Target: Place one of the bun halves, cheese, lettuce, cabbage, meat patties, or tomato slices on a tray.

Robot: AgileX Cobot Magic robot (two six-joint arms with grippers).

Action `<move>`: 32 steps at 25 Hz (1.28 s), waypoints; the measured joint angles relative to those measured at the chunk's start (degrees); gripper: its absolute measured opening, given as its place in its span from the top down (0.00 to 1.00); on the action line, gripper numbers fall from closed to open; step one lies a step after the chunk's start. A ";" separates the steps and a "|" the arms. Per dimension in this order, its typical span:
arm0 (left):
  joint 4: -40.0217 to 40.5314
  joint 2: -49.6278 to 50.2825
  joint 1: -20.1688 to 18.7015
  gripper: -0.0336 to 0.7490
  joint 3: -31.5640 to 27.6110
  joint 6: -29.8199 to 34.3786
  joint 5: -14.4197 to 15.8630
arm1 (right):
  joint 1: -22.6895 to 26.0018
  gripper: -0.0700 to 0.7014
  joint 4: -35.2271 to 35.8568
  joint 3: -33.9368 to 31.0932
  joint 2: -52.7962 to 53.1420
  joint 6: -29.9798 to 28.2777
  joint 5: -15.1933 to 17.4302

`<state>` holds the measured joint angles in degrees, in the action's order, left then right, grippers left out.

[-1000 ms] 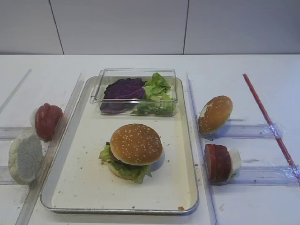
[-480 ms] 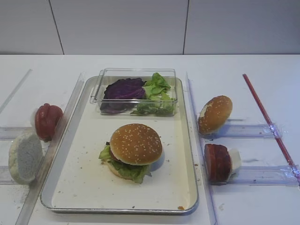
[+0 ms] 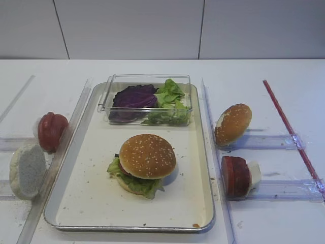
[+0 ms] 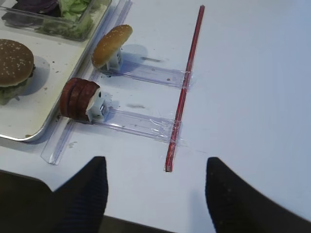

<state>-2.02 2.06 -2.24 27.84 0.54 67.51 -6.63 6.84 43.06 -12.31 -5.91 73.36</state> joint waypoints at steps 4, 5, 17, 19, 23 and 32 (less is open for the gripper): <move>0.00 0.00 0.00 0.41 0.00 0.00 0.00 | 0.00 0.32 -0.84 -2.03 3.93 0.00 0.10; 0.00 0.00 0.00 0.41 0.00 0.00 0.00 | 0.00 0.32 -0.99 -2.41 4.74 0.00 0.10; 0.00 0.00 0.00 0.41 0.00 0.00 0.00 | 0.00 0.32 -1.18 -9.60 13.29 3.58 0.23; 0.00 0.00 0.00 0.41 0.00 0.00 0.00 | 0.00 0.32 -1.18 -10.72 13.38 3.69 0.23; 0.00 0.00 0.00 0.41 0.00 0.00 0.00 | 0.00 0.32 -0.97 -12.80 13.37 3.77 0.23; 0.00 0.00 0.00 0.41 0.00 0.00 0.00 | 0.00 0.32 -0.49 -14.68 13.37 3.81 -4.84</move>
<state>-2.02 2.06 -2.24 27.84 0.54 67.51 -6.63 6.35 28.37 1.05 -2.11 68.52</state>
